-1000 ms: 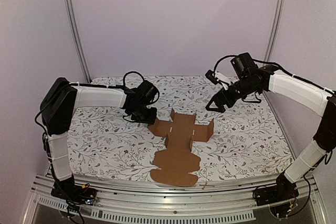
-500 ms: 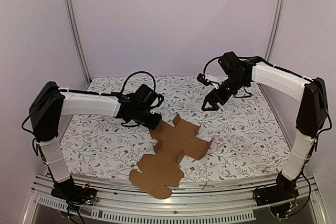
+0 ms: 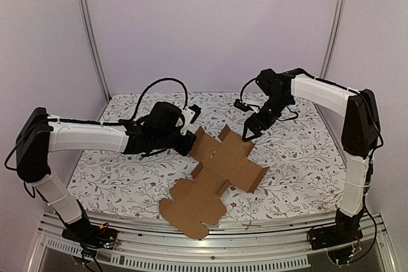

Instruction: Fold the paper box

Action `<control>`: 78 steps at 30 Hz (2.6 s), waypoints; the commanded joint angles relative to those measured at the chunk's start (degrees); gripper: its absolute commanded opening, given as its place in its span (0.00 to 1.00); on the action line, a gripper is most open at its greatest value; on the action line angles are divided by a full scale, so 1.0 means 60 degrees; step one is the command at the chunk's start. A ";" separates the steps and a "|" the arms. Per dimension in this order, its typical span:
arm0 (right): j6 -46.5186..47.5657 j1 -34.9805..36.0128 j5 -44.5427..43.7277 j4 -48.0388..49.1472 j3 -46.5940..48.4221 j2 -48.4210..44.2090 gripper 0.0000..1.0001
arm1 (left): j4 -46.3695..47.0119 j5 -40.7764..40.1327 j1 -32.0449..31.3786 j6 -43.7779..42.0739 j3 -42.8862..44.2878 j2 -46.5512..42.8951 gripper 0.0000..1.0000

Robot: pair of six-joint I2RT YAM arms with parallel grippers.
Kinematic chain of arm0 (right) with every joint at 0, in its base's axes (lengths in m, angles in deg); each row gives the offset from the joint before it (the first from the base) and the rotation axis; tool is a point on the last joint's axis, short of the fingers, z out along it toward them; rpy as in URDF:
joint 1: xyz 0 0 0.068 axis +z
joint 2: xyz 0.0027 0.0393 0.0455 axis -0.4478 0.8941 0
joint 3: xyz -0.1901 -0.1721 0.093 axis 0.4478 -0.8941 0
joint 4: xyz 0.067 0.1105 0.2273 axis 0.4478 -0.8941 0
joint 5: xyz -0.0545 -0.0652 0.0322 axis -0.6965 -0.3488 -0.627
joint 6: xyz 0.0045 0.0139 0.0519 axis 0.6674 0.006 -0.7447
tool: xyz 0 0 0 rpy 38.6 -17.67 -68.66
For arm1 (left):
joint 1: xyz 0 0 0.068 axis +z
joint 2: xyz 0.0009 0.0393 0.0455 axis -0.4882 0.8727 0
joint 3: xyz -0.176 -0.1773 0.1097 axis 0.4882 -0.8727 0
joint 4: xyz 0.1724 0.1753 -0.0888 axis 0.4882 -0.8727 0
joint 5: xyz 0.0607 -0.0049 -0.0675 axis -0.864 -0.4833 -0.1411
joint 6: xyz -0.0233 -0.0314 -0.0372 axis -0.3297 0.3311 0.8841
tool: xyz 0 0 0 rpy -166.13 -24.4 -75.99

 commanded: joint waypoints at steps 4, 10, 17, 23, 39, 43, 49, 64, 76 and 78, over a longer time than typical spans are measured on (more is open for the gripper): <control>0.0127 -0.0019 0.0886 -0.0736 0.0229 0.0359 0.73 | 0.1012 -0.0200 -0.0210 -0.0166 -0.0312 -0.0286 0.00; 0.0131 -0.0020 0.1362 -0.0927 0.0299 0.0591 0.51 | 0.1090 -0.0328 -0.0258 -0.0138 -0.0347 -0.0285 0.00; 0.0105 -0.0028 0.1422 -0.0916 0.0399 0.0565 0.37 | 0.1155 -0.0354 -0.0316 -0.0036 -0.0428 -0.0277 0.00; 0.0072 -0.0025 0.1356 -0.0825 0.0457 0.0473 0.16 | 0.1305 -0.0403 -0.0382 0.0013 -0.0494 -0.0226 0.00; 0.0483 0.0075 -0.1417 -0.0210 0.0661 0.0386 0.00 | 0.1329 -0.1250 -0.0429 0.1222 -0.2103 -0.1994 0.37; 0.0634 0.0262 -0.1961 -0.0211 0.0829 0.0374 0.00 | 0.1710 -0.1069 -0.0477 0.1932 -0.3436 -0.2694 0.35; 0.1100 0.0903 -0.3030 -0.0176 0.0842 0.0081 0.00 | 0.3349 -0.1544 -0.0453 0.2698 -0.4547 -0.2225 0.44; 0.2727 0.2279 -0.4930 0.1381 -0.1223 -0.1649 0.00 | 0.4646 -0.0976 0.1330 0.2693 -0.3543 0.0065 0.49; 0.3768 0.3529 -0.7171 0.4833 -0.3992 -0.2557 0.00 | 0.7309 0.2368 0.1844 0.2457 -0.2698 0.2372 0.47; 0.3993 0.3809 -0.7445 0.5635 -0.4621 -0.2779 0.00 | 0.7834 0.2641 0.1815 0.2465 -0.3028 0.2307 0.47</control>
